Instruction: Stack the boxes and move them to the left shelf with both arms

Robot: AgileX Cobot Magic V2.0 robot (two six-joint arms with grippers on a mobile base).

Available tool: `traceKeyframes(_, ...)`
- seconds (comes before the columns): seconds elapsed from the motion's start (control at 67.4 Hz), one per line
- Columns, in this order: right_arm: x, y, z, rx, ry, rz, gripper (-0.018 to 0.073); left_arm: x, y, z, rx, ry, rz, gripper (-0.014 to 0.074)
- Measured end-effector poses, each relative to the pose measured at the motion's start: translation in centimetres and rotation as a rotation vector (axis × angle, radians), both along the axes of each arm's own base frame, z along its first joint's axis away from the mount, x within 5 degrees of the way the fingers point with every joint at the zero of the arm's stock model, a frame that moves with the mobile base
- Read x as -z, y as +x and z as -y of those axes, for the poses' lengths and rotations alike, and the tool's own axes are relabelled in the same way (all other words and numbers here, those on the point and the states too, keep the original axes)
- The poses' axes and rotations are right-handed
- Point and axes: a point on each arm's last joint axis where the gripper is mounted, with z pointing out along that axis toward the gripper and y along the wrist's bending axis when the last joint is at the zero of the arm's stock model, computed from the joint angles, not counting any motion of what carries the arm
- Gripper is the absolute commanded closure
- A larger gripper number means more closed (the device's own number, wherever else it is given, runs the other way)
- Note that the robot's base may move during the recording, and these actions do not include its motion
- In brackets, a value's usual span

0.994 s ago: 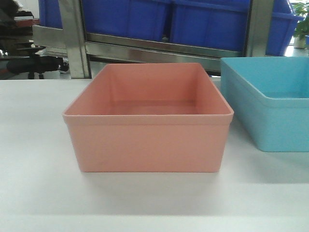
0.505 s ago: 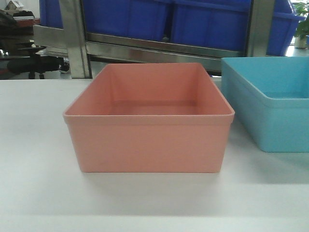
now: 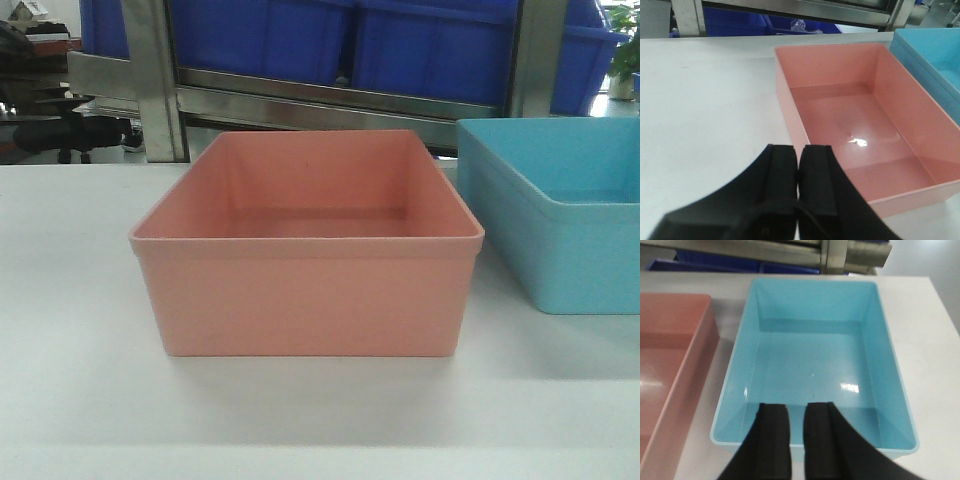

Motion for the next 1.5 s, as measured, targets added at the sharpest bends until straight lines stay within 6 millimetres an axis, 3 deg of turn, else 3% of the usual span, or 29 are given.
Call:
traceKeyframes(0.104, -0.8, 3.2, 0.0, -0.01, -0.009, -0.091, 0.0045, 0.0, 0.0, 0.0, 0.0, 0.0, 0.0, 0.0605)
traceKeyframes(0.282, -1.9, 7.8, 1.3, 0.018, -0.018, -0.242, 0.0041, 0.0, 0.0, 0.0, 0.0, 0.0, 0.0, 0.0605)
traceKeyframes(0.386, -2.8, 9.6, 4.0, 0.08, -0.021, -0.322, 0.0041, 0.0, 0.0, 0.0, 0.0, 0.0, 0.0, 0.0605)
traceKeyframes(0.549, -2.3, 12.3, 8.6, 0.118, -0.086, -0.425, 0.0041, 0.0, 0.0, 0.0, 0.0, 0.0, -0.001, 0.0605)
traceKeyframes(0.727, 1.0, 16.4, 11.3, 0.108, -0.13, -0.471, 0.0041, 0.0, 0.0, 0.0, 0.0, 0.0, -0.001, 0.0605)
traceKeyframes(0.905, 7.0, 20.5, 12.6, 0.068, -0.16, -0.493, 0.0041, 0.0, 0.0, 0.0, 0.0, 0.0, -0.001, 0.0605)
traceKeyframes(0.979, 9.5, 21.7, 13.0, 0.059, -0.165, -0.506, 0.0041, 0.0, 0.0, 0.0, 0.0, 0.0, -0.001, 0.0605)
traceKeyframes(1.157, 13.4, 23.5, 13.5, 0.057, -0.17, -0.517, 0.0044, 0.0, 0.0, 0.0, 0.0, 0.0, -0.001, 0.0605)
traceKeyframes(1.291, 15.4, 24.0, 13.7, 0.053, -0.166, -0.539, 0.0166, 0.0, 0.0, 0.0, 0.0, 0.0, -0.001, 0.0605)
traceKeyframes(1.469, 16.2, 24.2, 13.7, 0.048, -0.149, -0.555, 0.0517, 0.0, 0.0, 0.0, 0.0, 0.0, -0.001, 0.0605)
traceKeyframes(1.499, 16.2, 24.2, 13.6, 0.046, -0.15, -0.555, 0.054, 0.0, 0.0, 0.0, 0.0, 0.0, -0.001, 0.0605)
